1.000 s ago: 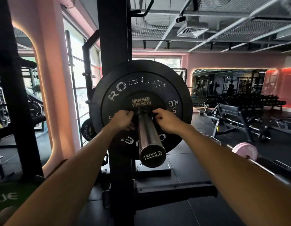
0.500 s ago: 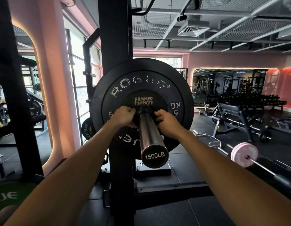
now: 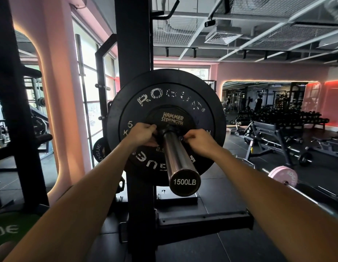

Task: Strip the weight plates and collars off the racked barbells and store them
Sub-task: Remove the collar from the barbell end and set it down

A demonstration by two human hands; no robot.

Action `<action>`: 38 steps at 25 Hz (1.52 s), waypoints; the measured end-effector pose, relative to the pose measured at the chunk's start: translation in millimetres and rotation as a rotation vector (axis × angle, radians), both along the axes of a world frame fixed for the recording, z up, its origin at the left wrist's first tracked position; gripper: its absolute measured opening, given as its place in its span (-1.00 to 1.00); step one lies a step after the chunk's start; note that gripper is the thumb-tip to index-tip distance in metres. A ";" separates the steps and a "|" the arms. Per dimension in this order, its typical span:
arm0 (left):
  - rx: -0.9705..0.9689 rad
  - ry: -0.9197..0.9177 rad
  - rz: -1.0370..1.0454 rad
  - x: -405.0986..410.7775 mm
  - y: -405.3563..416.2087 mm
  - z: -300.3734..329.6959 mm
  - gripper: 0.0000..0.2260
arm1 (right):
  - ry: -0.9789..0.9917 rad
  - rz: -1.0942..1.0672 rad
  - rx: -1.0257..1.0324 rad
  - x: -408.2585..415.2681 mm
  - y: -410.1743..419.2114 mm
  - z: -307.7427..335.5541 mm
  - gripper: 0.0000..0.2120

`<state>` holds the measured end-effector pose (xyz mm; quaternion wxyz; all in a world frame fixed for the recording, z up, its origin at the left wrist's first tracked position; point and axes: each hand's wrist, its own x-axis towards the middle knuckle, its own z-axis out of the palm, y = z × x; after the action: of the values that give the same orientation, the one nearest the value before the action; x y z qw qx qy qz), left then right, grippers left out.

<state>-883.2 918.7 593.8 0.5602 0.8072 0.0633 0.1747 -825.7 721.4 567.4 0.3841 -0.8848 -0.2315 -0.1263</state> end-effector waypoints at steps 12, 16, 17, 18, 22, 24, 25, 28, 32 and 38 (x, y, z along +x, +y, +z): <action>-0.103 0.210 -0.018 -15.1 -25.3 -1.2 -0.41 | 0.004 -0.184 -0.299 -23.0 40.0 65.6 -0.38; -0.282 0.169 -0.088 -21.2 -36.5 0.4 -0.44 | -0.004 -0.227 -0.315 -14.8 52.1 65.5 -0.30; -0.334 0.155 -0.094 -22.6 -39.4 0.8 -0.49 | -0.018 -0.227 -0.318 -13.6 53.8 65.0 -0.32; -0.371 0.139 -0.095 -23.4 -41.7 0.7 -0.57 | -0.035 -0.221 -0.330 -12.9 55.2 65.2 -0.36; -0.512 0.114 -0.112 -28.7 -51.4 -0.1 -0.67 | -0.106 -0.191 -0.414 -14.0 56.4 68.4 -0.47; -0.547 0.061 -0.121 -30.1 -54.3 -1.2 -0.71 | -0.106 -0.167 -0.448 -14.5 55.4 72.1 -0.51; -0.559 0.045 -0.129 -30.1 -55.6 -2.3 -0.73 | -0.104 -0.151 -0.458 -13.4 54.5 72.9 -0.53; -0.602 0.011 -0.132 -27.3 -58.0 -5.8 -0.75 | -0.147 -0.123 -0.470 -12.0 53.0 72.3 -0.57; -0.661 0.005 -0.077 -19.3 -57.6 -8.8 -0.74 | -0.160 -0.091 -0.370 -8.1 47.3 64.8 -0.61; -0.757 -0.003 -0.041 -8.7 -53.8 -20.0 -0.74 | -0.011 -0.111 -0.038 -4.1 23.5 52.8 -0.57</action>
<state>-891.9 865.0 573.7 0.8224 0.5438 0.1064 0.1289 -829.8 744.9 620.2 0.3586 -0.9027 -0.1863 -0.1479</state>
